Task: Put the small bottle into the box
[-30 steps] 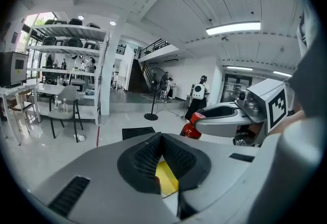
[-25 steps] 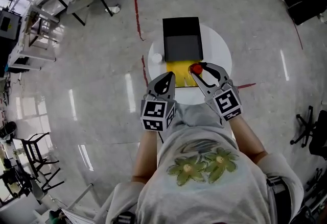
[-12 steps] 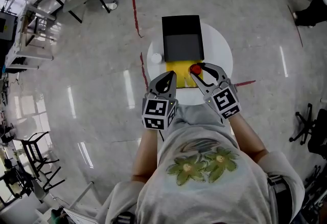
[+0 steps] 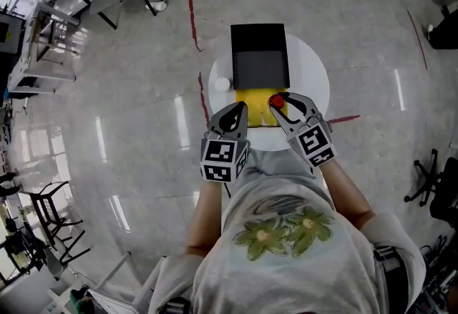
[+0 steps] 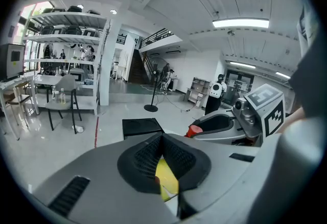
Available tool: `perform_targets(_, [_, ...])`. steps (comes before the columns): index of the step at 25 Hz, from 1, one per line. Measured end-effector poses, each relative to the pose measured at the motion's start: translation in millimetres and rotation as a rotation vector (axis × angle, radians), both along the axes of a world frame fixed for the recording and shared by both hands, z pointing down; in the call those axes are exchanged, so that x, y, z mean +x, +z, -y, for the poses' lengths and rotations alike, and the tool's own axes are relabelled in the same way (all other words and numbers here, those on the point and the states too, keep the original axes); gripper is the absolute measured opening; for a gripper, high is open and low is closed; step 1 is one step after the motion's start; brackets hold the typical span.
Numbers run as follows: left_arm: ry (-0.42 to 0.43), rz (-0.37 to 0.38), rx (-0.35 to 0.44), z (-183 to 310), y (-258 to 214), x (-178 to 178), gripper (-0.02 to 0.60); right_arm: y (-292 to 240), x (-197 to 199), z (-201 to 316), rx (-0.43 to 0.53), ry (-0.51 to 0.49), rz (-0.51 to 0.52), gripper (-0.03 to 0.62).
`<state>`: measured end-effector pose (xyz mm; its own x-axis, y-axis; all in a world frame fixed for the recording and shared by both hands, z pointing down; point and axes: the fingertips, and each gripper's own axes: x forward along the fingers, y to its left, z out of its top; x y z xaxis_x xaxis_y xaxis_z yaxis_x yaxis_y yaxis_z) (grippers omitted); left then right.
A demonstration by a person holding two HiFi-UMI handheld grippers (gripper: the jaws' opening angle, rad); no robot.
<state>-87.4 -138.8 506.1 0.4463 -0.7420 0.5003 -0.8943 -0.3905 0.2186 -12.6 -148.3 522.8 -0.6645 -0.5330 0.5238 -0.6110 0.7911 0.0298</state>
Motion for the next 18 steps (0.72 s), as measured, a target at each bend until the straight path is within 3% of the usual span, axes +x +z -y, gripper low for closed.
perform_targets(18, [-0.035,0.010,-0.040,21,15,-21,0.000,59,-3,12,-0.096,-0.024,-0.066,0.147])
